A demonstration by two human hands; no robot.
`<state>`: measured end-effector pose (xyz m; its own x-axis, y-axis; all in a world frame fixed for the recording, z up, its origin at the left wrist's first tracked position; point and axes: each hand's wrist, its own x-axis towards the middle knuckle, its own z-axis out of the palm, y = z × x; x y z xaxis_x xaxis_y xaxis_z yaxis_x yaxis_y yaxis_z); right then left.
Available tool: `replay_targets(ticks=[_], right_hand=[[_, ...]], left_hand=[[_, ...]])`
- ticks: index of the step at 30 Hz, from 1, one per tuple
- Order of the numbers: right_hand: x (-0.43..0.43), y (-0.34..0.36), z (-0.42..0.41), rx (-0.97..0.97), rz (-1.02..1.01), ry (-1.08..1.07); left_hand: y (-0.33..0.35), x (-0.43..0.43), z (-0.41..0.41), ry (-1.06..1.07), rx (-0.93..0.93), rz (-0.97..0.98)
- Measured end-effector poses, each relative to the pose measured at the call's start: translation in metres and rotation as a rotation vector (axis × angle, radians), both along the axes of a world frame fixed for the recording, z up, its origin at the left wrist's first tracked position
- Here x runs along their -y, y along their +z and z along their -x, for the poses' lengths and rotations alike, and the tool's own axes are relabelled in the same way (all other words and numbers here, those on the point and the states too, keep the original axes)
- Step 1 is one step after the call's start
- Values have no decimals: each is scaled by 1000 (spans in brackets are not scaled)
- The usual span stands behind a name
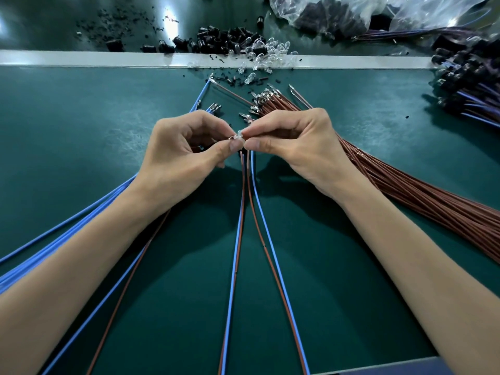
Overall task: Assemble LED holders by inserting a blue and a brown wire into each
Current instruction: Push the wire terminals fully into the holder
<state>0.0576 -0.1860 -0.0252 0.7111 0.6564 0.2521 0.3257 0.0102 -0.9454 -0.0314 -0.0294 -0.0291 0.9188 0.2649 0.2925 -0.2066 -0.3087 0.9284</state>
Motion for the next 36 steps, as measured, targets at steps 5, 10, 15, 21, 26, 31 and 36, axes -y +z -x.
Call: replay_targets(ticks=[5,10,15,21,26,31,36], right_hand=[[0,1,2,-19,-7,-4],[0,2,2,-13,6,-11],[0,2,3,-40,-21,4],[-3,-1,3,-29,6,12],[-5,-5,1,-1,32,10],[-6,-7,1,44,53,-21],[-7,-7,2,58,55,-36]], left_hand=[[0,0,0,2,3,-1],[0,0,0,5,3,-13],[0,0,1,8,6,-28],[-1,0,1,27,21,-108],[-1,2,2,53,40,-188],[0,2,2,83,65,-252],[-1,1,2,98,98,-287]])
